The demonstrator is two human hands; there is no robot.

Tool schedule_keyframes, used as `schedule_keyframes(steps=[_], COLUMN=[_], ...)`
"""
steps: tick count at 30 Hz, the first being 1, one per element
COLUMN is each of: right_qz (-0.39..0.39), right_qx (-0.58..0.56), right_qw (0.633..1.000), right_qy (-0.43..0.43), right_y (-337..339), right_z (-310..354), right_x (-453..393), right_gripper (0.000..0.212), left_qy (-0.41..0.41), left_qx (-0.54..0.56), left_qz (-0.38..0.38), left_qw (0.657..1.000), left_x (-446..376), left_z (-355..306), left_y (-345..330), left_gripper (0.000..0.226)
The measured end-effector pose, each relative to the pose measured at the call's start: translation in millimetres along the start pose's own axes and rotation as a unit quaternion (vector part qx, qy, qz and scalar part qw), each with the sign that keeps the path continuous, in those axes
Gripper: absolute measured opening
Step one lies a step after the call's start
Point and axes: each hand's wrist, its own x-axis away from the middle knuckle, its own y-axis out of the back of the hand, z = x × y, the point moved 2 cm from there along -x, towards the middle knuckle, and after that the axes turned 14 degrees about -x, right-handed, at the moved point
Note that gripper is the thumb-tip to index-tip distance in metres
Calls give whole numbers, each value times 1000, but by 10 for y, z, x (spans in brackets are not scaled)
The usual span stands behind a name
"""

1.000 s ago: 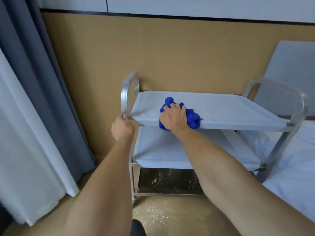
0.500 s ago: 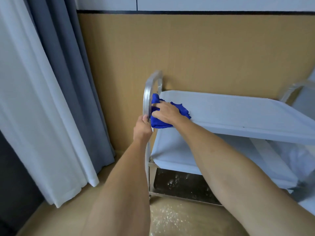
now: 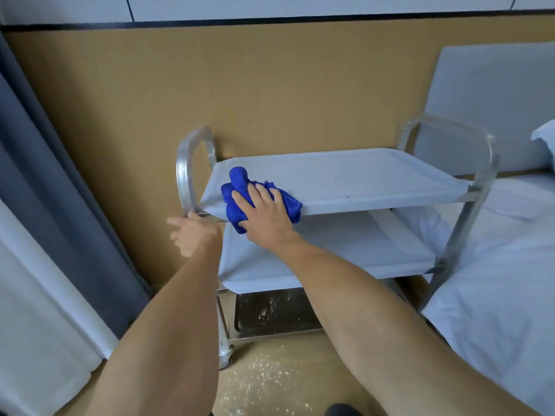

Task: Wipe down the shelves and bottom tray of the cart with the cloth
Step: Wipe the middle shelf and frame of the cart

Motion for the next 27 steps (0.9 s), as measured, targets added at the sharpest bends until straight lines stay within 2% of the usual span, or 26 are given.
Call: schedule_keyframes(steps=[1, 3, 5, 6, 12, 15, 17, 18, 20, 22, 23, 25, 27], right_qz=[-18, -45, -62, -70, -149, -219, -311, -360, -437, -502, -524, -552, -548], right_qx=[5, 15, 29, 34, -38, -80, -135, -171, -267, -355, -378, -411, -459], right_qw=[1000, 998, 996, 995, 969, 932, 868, 820, 688, 546, 499, 442, 394], right_qy=[-11, -35, -56, -66, -193, -278, -363, -411, -514, -569, -578, -575, -578], right_y=[20, 67, 129, 161, 371, 445, 509, 578, 741, 894, 932, 964, 915], right_z=[-166, -506, -849, -1008, -1682, -2111, -2472, -2651, -3002, -3239, -3289, -3223, -3007], right_x=[103, 330, 536, 620, 923, 1153, 1316, 1385, 1472, 1484, 1474, 1440, 1382], right_gripper=[77, 74, 72, 70, 54, 54, 54, 54, 56, 56, 55, 53, 53], left_qy=[-22, -164, -307, -346, -421, -441, -445, -451, -456, -452, -446, -427, -404], left_qx=[-46, -138, -171, -169, -160, -153, -153, -159, -164, -154, -147, -128, -103], left_qz=[-45, -144, -175, -172, -98, -79, -71, -75, -81, -86, -89, -84, -73], left_qw=[998, 966, 920, 907, 887, 881, 879, 875, 871, 875, 878, 891, 906], left_x=[64, 242, 473, 584, 1120, 1314, 1392, 1410, 1399, 1372, 1374, 1408, 1436], left_z=[-46, -166, -344, -435, -872, -927, -921, -920, -916, -924, -930, -957, -997], left_y=[-24, -106, -228, -313, -826, -1012, -1082, -1093, -1098, -1096, -1099, -1103, -1091], left_gripper=[57, 61, 59, 57, 53, 52, 56, 60, 67, 64, 62, 62, 62])
